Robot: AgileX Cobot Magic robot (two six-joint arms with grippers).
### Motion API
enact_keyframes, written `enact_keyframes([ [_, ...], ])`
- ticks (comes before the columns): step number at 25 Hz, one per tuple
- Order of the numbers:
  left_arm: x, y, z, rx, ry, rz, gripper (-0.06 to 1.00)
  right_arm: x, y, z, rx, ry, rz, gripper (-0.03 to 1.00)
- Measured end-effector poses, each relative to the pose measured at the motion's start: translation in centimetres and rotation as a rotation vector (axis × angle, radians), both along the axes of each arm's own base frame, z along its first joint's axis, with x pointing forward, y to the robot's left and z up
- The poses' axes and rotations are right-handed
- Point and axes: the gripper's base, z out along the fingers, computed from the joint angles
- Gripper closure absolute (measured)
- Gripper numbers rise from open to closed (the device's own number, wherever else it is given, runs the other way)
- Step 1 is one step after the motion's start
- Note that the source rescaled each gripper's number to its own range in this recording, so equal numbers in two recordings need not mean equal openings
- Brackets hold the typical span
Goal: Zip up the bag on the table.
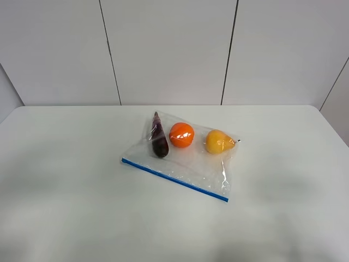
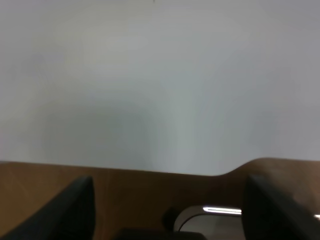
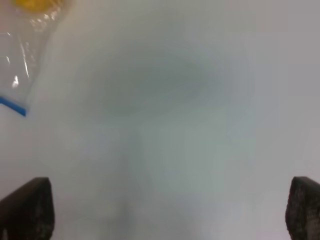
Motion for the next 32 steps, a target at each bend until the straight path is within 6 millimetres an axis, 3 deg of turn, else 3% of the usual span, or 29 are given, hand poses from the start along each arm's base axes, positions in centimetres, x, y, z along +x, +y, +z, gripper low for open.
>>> enact_keyframes([
  [9, -2.6, -0.1, 0.6, -0.001, -0.167, 0.008, 0.07, -4.2, 0.2, 0.6, -0.022, -0.273, -0.023, -0.03],
  [18, -7.8, -0.5, 0.3, -0.005, -0.499, -0.001, 0.07, -4.5, 0.0, 0.5, -0.02, -0.29, -0.053, -0.03],
  [32, -7.9, -0.5, 0.3, -0.012, -0.518, -0.023, 0.07, -4.5, 0.0, 0.5, -0.02, -0.29, -0.053, -0.03],
])
